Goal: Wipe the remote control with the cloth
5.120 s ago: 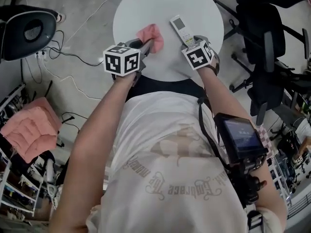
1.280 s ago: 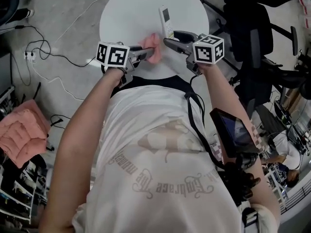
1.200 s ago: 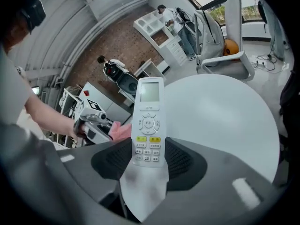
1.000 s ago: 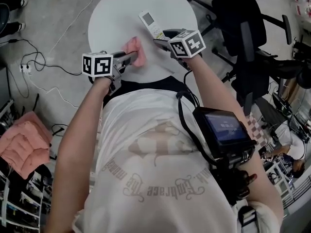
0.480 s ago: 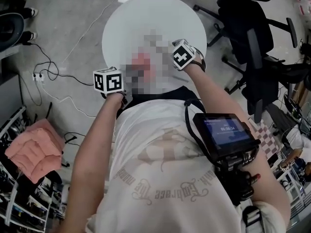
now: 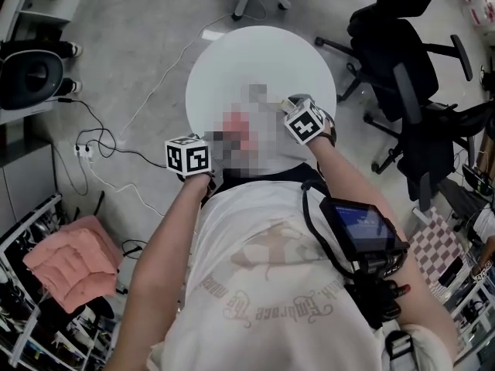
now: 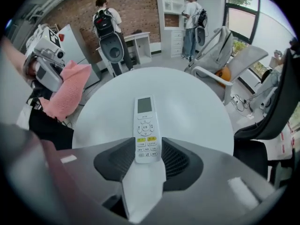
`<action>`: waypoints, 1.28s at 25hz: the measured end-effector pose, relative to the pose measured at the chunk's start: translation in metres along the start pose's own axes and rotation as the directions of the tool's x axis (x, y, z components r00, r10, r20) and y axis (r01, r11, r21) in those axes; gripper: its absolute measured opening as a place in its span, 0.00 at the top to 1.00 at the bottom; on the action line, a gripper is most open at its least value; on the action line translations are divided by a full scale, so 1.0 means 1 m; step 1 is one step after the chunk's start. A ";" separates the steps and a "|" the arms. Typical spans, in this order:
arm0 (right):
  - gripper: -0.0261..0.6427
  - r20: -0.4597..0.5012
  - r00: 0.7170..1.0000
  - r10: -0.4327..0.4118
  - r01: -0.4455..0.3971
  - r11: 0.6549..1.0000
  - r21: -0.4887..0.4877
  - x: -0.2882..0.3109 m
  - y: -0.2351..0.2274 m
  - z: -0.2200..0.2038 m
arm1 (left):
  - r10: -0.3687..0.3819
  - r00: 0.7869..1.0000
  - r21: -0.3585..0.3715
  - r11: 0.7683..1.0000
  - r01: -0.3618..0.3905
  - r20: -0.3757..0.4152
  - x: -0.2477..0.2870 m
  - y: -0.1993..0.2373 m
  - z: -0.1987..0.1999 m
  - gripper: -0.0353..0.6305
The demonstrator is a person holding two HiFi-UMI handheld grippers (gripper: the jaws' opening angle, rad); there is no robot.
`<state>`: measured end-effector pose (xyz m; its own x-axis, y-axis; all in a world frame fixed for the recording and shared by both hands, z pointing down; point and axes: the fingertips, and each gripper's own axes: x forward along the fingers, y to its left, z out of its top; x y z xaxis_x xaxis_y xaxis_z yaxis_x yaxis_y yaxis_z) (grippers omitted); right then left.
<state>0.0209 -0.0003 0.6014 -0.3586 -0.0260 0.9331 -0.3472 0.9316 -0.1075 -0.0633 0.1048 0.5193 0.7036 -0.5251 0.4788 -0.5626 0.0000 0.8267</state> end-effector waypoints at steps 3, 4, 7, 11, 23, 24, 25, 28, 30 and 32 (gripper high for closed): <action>0.89 0.115 0.992 -0.052 0.040 0.994 0.101 -0.025 -0.007 0.002 | 0.022 0.998 0.085 0.996 -0.027 0.065 -0.006 -0.004 0.015 0.91; 0.95 0.155 0.986 -0.068 0.047 0.990 0.137 -0.035 -0.011 0.004 | 0.024 0.995 0.118 0.992 -0.034 0.093 -0.006 -0.007 0.024 0.91; 0.95 0.278 0.958 -0.069 -0.005 0.966 0.258 -0.064 -0.017 0.008 | 0.016 0.989 0.187 0.981 -0.044 0.148 -0.007 -0.021 0.039 0.91; 0.95 0.449 0.891 -0.060 -0.112 0.931 0.347 -0.108 -0.012 0.019 | 0.003 0.983 0.256 0.965 -0.051 0.185 -0.012 -0.044 0.046 0.91; 0.95 0.700 0.712 -0.053 -0.136 0.968 0.211 -0.206 0.004 0.061 | -0.013 0.957 0.388 0.916 -0.105 0.291 -0.032 -0.094 0.065 0.91; 0.95 0.707 0.705 -0.054 -0.135 0.969 0.208 -0.209 0.006 0.061 | -0.018 0.956 0.399 0.911 -0.105 0.294 -0.033 -0.098 0.066 0.91; 0.95 0.713 0.699 -0.055 -0.132 0.970 0.204 -0.212 0.007 0.062 | -0.023 0.954 0.409 0.907 -0.106 0.297 -0.034 -0.102 0.068 0.91; 0.95 0.724 0.688 -0.059 -0.126 0.972 0.199 -0.216 0.012 0.061 | -0.030 0.953 0.430 0.896 -0.108 0.302 -0.035 -0.109 0.069 0.91; 0.95 0.728 0.683 -0.061 -0.124 0.972 0.198 -0.217 0.014 0.059 | -0.034 0.954 0.441 0.891 -0.106 0.299 -0.036 -0.113 0.066 0.91; 0.95 0.733 0.678 -0.064 -0.121 0.973 0.196 -0.218 0.016 0.060 | -0.034 0.954 0.448 0.888 -0.108 0.297 -0.037 -0.113 0.065 0.91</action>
<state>0.0419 -0.0019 0.3754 -0.8557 -0.3427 0.3877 -0.4648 0.8384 -0.2846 -0.0540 0.0686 0.3890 0.5614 -0.7541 0.3409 -0.7697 -0.3244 0.5499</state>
